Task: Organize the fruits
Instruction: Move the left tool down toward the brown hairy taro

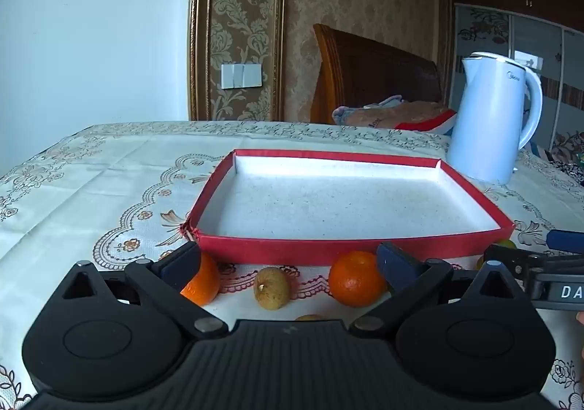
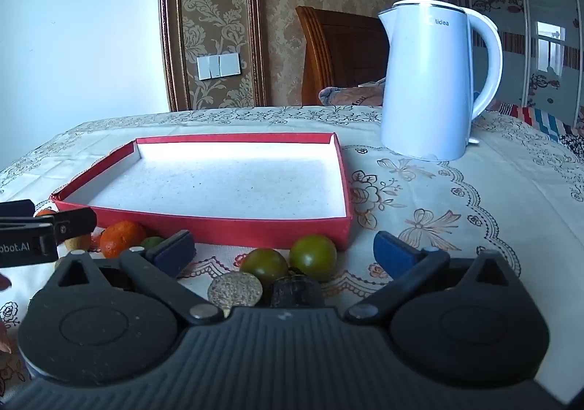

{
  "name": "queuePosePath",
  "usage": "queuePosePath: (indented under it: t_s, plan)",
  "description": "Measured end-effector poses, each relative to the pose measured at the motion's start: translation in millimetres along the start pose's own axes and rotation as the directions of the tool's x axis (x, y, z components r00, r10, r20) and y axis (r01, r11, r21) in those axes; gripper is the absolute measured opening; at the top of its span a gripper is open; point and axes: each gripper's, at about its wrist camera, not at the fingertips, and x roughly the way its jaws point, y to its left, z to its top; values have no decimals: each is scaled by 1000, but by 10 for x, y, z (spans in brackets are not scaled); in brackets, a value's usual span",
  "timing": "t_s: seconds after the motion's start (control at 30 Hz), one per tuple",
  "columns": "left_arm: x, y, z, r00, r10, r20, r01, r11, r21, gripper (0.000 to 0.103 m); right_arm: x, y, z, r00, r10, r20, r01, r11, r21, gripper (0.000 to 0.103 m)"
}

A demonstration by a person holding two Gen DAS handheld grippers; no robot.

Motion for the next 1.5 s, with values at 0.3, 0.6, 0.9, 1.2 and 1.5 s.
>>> queuePosePath:
  t_s: [0.3,0.6,0.9,1.2,1.5]
  plan:
    - [-26,-12,6,999,9,34,-10,1000,19,103,-5,25,-3,1000,-3,-9,3,1000,-11,103]
    - [21,-20,-20,1000,15,27,-15,1000,21,103,22,18,-16,1000,5,-20,-5,1000,-13,103]
    - [18,-45,-40,1000,13,22,-13,999,35,103,35,13,-9,999,9,-32,-9,1000,-13,103]
    - [37,-57,-43,1000,12,10,-12,999,43,103,38,19,2,999,5,-35,-6,1000,-14,103]
    - [46,-37,-43,1000,9,9,-9,999,34,103,50,11,0,999,1,-38,-1,1000,-8,103]
